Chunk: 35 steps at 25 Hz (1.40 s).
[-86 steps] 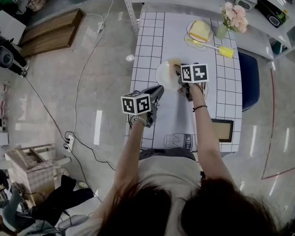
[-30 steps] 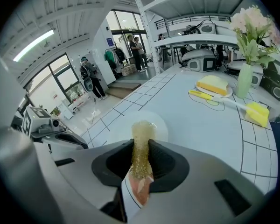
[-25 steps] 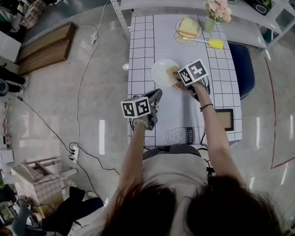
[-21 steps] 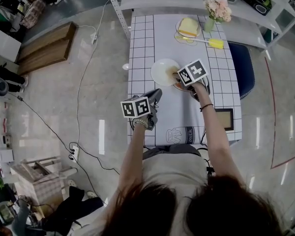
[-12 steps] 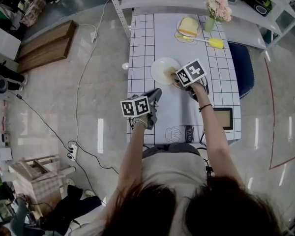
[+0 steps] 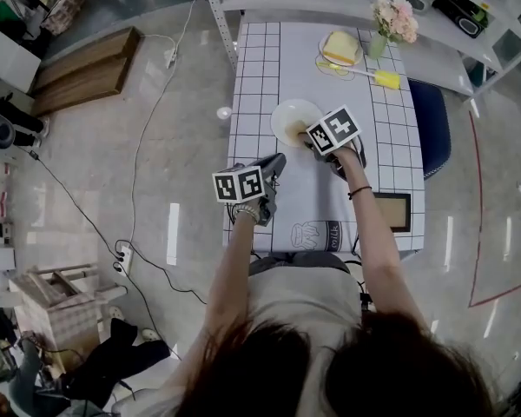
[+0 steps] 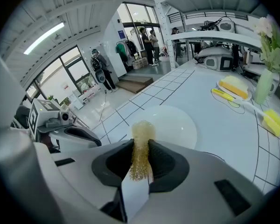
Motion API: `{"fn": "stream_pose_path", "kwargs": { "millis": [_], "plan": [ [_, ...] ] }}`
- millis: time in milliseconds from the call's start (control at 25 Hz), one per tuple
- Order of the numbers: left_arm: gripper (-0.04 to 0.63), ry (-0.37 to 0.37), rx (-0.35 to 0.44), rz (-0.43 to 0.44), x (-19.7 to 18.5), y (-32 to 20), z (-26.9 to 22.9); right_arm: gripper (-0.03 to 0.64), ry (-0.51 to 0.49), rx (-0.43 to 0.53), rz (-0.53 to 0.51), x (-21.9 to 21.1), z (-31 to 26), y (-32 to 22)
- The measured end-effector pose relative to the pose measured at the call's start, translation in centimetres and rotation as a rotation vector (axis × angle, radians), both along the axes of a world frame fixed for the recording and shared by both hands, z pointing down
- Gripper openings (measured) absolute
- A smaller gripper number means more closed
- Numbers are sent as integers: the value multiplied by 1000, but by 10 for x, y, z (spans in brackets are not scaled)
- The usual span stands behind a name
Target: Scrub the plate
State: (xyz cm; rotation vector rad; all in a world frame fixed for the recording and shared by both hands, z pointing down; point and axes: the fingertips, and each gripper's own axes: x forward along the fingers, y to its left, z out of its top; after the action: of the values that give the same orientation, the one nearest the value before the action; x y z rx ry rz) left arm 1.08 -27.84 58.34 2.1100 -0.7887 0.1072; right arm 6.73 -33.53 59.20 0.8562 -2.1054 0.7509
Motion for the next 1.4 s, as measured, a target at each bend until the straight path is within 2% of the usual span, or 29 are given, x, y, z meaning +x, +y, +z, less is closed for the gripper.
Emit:
{"fn": "stream_pose_path", "kwargs": {
  "millis": [680,1400],
  "plan": [
    [11,16,2,-44,-15,-5,-2,74,-48,1,-54,-32,0,-3],
    [11,29,2,-73,-25,-14,-3,74,-97,40,-50,-48,1,-20]
  ]
}}
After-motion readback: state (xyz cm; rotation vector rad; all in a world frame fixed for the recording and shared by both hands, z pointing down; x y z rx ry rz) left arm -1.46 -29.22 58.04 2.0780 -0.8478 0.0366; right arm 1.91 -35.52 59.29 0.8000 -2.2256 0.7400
